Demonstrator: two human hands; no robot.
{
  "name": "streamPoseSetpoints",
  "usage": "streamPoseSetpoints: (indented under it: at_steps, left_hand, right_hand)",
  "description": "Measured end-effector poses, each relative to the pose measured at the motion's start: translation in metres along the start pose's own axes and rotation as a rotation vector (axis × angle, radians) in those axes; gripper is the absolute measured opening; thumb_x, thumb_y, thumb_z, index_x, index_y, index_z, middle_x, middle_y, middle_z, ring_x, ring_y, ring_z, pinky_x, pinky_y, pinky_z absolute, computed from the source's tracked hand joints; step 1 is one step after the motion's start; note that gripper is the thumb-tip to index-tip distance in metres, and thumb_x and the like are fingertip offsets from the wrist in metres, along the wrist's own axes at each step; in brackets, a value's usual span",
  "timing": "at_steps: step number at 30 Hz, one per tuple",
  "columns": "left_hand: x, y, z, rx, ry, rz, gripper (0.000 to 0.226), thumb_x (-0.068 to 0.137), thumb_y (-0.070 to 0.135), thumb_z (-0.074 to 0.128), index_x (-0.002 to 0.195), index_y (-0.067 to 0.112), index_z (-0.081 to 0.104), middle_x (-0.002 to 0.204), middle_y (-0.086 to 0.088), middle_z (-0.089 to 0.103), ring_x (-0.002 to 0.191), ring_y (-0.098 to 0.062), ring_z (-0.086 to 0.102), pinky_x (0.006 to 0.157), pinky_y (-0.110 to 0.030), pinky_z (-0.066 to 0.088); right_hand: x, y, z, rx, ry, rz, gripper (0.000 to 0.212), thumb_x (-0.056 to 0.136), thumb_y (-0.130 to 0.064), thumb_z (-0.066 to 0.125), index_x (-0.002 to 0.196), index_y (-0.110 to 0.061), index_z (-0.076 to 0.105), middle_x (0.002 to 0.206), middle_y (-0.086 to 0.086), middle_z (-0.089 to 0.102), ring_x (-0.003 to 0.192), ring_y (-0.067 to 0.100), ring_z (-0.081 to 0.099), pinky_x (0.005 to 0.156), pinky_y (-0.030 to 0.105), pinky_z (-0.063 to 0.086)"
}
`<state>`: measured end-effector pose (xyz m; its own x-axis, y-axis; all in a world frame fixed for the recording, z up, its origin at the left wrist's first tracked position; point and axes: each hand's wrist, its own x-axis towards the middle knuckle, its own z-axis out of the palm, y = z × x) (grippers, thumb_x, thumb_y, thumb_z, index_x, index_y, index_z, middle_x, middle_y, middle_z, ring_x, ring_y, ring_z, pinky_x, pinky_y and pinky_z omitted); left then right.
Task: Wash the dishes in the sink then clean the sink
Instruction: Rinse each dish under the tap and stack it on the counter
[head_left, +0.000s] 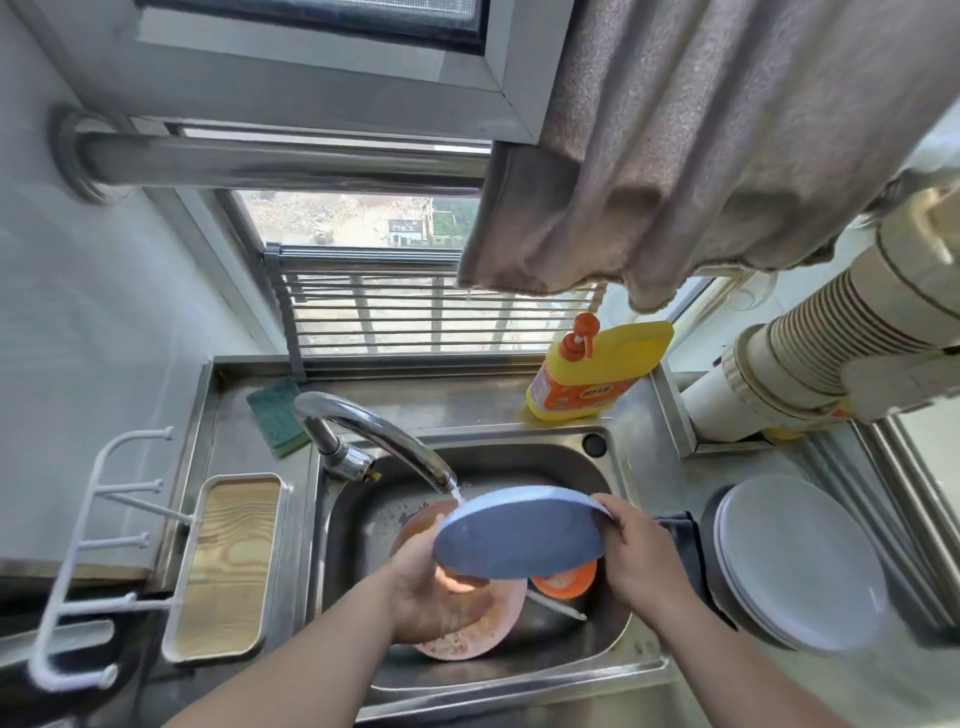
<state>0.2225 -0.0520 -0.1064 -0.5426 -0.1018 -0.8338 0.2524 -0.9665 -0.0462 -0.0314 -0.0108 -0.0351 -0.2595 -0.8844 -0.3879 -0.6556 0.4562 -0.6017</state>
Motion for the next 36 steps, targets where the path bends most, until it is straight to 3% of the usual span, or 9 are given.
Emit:
streamPoseSetpoints:
  at_steps: [5,9,12,17,21,24,27,32,36]
  left_hand:
    - [0.01,-0.004,-0.006,-0.009,0.177,0.196,0.063,0.092,0.08,0.051,0.128,0.032,0.073,0.134,-0.004,0.069,0.118,-0.034,0.067,0.079,-0.045,0.064]
    - [0.0,-0.003,-0.014,0.24,0.199,0.28,0.031,0.105,0.035,0.062,0.132,0.022,0.068,0.123,-0.007,0.077,0.113,-0.034,0.073,0.096,-0.051,0.06]
    - [-0.006,0.0,-0.029,0.372,0.245,0.314,0.044,0.097,-0.007,0.051,0.132,0.016,0.067,0.116,-0.018,0.077,0.103,-0.039,0.075,0.085,-0.049,0.064]
    - [-0.026,0.009,-0.041,0.3,0.344,0.314,0.053,0.092,0.002,0.045,0.133,0.029,0.066,0.123,-0.016,0.064,0.092,-0.034,0.068,0.061,-0.036,0.059]
    - [-0.031,0.011,-0.056,0.139,0.385,0.291,0.048,0.094,0.008,0.049,0.133,0.031,0.064,0.123,-0.016,0.063,0.085,-0.03,0.065,0.055,-0.032,0.059]
    - [-0.03,0.004,-0.065,0.108,0.381,0.154,0.03,0.099,0.006,0.046,0.124,0.002,0.062,0.087,-0.02,0.064,0.057,-0.027,0.067,0.042,-0.029,0.057]
    - [-0.026,-0.007,-0.063,0.115,0.271,0.019,0.027,0.101,0.003,0.043,0.117,-0.01,0.061,0.082,-0.024,0.063,0.05,-0.032,0.07,0.043,-0.035,0.06]
    - [-0.01,-0.02,-0.04,0.135,0.25,0.014,0.027,0.103,-0.002,0.044,0.12,-0.011,0.063,0.091,-0.027,0.071,0.061,-0.032,0.074,0.045,-0.035,0.061]
    - [0.001,-0.026,-0.025,0.51,0.298,-0.092,0.03,0.103,-0.002,0.042,0.12,0.0,0.067,0.092,-0.019,0.074,0.051,-0.021,0.072,0.039,-0.027,0.055]
  right_hand:
    - [-0.012,-0.001,0.009,0.107,-0.05,0.203,0.023,0.108,-0.039,0.044,0.103,-0.034,0.067,0.094,-0.011,0.072,0.09,0.013,0.066,0.071,0.035,0.049]
    - [-0.015,0.005,0.029,0.26,-0.128,0.375,0.029,0.108,-0.031,0.044,0.095,-0.018,0.066,0.08,0.002,0.068,0.063,0.02,0.058,0.051,0.027,0.042]
    - [-0.019,0.007,0.048,0.409,-0.204,0.558,0.028,0.101,-0.017,0.045,0.099,-0.005,0.07,0.066,0.009,0.06,0.053,0.023,0.048,0.051,0.027,0.032]
    - [-0.023,0.003,0.082,0.72,-0.244,0.779,0.022,0.102,-0.016,0.049,0.105,-0.01,0.07,0.079,0.012,0.065,0.074,0.028,0.053,0.068,0.034,0.043]
    - [-0.023,-0.009,0.095,0.925,-0.205,0.903,0.018,0.104,-0.024,0.052,0.106,-0.013,0.065,0.071,0.006,0.064,0.058,0.02,0.051,0.05,0.024,0.042]
    - [-0.019,-0.018,0.093,1.019,-0.219,0.934,0.035,0.1,-0.045,0.058,0.106,-0.011,0.065,0.064,0.009,0.061,0.045,0.016,0.049,0.041,0.021,0.041]
    - [-0.016,-0.023,0.087,1.045,-0.217,0.94,0.045,0.094,-0.054,0.061,0.104,-0.01,0.063,0.069,0.011,0.06,0.051,0.017,0.053,0.049,0.024,0.045]
    - [-0.016,-0.011,0.065,1.069,-0.096,0.746,0.044,0.093,-0.049,0.063,0.114,-0.011,0.062,0.097,0.014,0.068,0.087,0.028,0.067,0.077,0.039,0.052]
    - [-0.03,0.003,0.046,0.979,-0.073,0.723,0.037,0.096,-0.048,0.06,0.116,-0.017,0.062,0.095,0.01,0.069,0.08,0.027,0.066,0.064,0.031,0.05]
